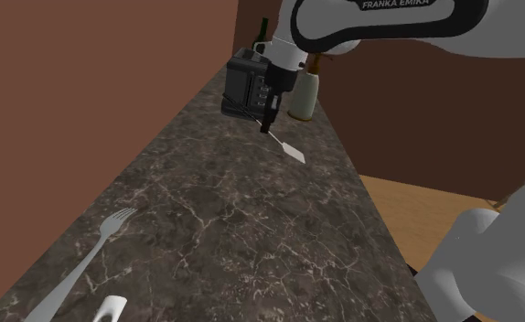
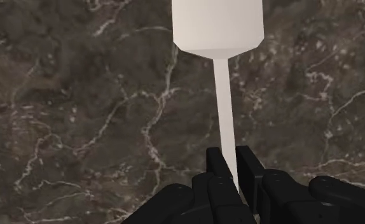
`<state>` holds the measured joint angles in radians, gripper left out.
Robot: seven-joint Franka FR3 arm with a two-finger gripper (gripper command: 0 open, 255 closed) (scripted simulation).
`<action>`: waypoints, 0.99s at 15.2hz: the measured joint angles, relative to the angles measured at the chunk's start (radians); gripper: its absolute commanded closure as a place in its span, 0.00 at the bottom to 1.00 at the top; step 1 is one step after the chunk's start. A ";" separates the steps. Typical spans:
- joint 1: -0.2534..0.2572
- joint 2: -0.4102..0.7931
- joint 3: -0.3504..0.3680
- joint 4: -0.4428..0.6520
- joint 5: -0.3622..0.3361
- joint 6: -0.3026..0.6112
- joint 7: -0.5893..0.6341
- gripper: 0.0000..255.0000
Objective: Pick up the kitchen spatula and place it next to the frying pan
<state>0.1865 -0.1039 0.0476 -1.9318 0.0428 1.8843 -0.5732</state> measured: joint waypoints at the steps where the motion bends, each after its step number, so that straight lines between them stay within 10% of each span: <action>1: 0.000 -0.003 0.000 0.009 0.000 -0.012 0.001 1.00; 15: 0.023 -0.082 0.029 0.067 0.005 -0.147 0.056 1.00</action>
<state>0.2094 -0.1856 0.0761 -1.8650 0.0477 1.7377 -0.5175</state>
